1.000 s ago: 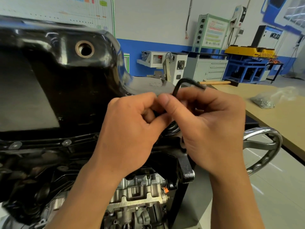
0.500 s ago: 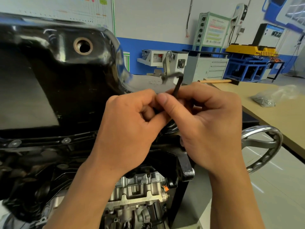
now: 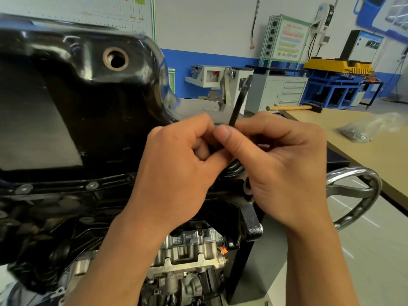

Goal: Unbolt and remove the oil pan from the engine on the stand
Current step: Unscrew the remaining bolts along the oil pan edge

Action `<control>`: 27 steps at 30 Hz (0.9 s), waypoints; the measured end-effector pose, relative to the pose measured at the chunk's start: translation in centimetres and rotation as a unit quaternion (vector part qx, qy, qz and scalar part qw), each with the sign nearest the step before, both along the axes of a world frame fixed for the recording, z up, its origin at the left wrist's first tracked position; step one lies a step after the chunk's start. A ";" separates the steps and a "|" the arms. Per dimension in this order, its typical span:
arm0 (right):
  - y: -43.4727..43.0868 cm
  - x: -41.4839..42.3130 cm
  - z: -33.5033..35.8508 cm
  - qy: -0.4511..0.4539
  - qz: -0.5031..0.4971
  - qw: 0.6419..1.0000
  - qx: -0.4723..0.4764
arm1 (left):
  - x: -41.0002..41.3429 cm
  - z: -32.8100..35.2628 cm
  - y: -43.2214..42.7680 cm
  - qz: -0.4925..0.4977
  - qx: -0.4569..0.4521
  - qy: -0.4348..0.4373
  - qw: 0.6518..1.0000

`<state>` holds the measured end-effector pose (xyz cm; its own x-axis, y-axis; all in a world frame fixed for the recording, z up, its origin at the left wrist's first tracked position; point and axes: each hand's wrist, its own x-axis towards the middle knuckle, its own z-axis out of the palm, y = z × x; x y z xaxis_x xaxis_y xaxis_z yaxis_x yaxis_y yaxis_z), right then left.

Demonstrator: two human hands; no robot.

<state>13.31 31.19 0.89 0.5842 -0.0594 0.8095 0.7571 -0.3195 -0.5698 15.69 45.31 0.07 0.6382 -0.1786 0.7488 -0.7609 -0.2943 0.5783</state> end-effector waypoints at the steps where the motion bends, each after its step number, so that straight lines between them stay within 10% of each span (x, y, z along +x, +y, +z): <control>1: -0.2 0.0 0.0 -0.001 -0.005 1.000 -0.014 | 0.0 0.1 0.2 -0.007 0.025 0.002 1.000; 27: 0.4 -0.3 0.2 -0.005 -0.018 1.000 -0.013 | 0.1 -0.1 0.1 -0.034 0.011 0.009 0.999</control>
<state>13.02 31.59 1.04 0.5732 -0.0587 0.8173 0.7508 -0.3618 -0.5526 15.75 45.42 -0.02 0.6378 -0.2391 0.7321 -0.7688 -0.2550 0.5865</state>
